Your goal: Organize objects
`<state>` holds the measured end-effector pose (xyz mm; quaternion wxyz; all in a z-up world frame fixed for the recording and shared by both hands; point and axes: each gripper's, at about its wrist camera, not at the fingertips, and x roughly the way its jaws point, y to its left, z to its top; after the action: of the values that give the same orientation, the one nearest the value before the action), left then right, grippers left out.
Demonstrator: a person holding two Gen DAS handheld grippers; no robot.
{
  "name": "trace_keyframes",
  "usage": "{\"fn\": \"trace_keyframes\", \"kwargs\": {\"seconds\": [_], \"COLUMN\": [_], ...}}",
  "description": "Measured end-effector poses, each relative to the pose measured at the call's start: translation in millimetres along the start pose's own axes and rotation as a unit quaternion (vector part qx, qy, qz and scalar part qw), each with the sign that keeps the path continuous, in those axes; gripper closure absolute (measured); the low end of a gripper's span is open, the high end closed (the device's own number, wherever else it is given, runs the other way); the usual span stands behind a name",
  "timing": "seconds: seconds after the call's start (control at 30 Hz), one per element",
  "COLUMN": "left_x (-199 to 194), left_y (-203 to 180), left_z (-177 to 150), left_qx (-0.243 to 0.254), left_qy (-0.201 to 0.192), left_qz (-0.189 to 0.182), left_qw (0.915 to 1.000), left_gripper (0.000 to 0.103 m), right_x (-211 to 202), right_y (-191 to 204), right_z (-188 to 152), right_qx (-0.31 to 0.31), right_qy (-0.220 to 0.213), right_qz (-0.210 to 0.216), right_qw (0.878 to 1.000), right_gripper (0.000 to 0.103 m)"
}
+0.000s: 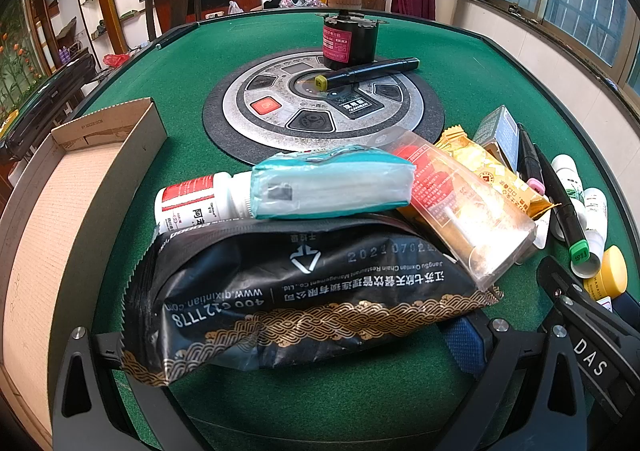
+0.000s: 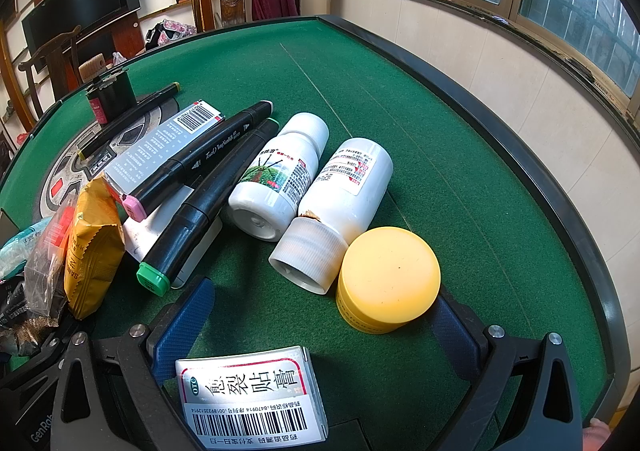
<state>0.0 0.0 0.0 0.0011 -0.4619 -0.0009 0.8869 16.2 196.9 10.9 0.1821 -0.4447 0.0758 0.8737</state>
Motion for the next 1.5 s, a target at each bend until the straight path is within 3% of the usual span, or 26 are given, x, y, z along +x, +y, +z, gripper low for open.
{"fn": "trace_keyframes", "kwargs": {"seconds": [0.8, 0.9, 1.0, 1.07, 1.27, 1.33, 1.5], "left_x": [-1, 0, -17, -37, -80, -82, -75], "left_y": [0, 4, 18, 30, 63, 69, 72], "left_z": [-1, 0, -5, -11, -5, -3, 7], "left_qx": [0.005, 0.022, 0.015, 0.012, 0.049, 0.054, 0.067], "left_qy": [0.008, 0.030, 0.050, 0.036, -0.032, -0.036, -0.031], "left_qz": [-0.003, -0.022, -0.096, -0.114, -0.079, -0.086, -0.100], "left_qw": [0.9999, 0.9991, 0.9940, 0.9927, 0.9951, 0.9942, 0.9922], "left_gripper": [0.000, 0.000, 0.000, 0.000, 0.000, 0.000, 0.003], "right_x": [-2, -2, -2, -2, -2, 0, -4], "right_y": [-3, -3, -2, -2, -1, -6, -7], "right_z": [-1, 0, 0, 0, 0, 2, -3], "right_qx": [0.000, 0.000, 0.000, 0.000, -0.006, -0.035, -0.073], "right_qy": [0.000, 0.000, 0.000, 0.000, 0.002, 0.016, 0.025], "right_qz": [0.000, 0.000, 0.000, 0.000, 0.005, 0.032, 0.052], "right_qw": [1.000, 1.000, 1.000, 1.000, 1.000, 0.999, 0.996], "right_gripper": [0.000, 0.000, 0.000, 0.000, 0.000, 0.000, 0.000]}}
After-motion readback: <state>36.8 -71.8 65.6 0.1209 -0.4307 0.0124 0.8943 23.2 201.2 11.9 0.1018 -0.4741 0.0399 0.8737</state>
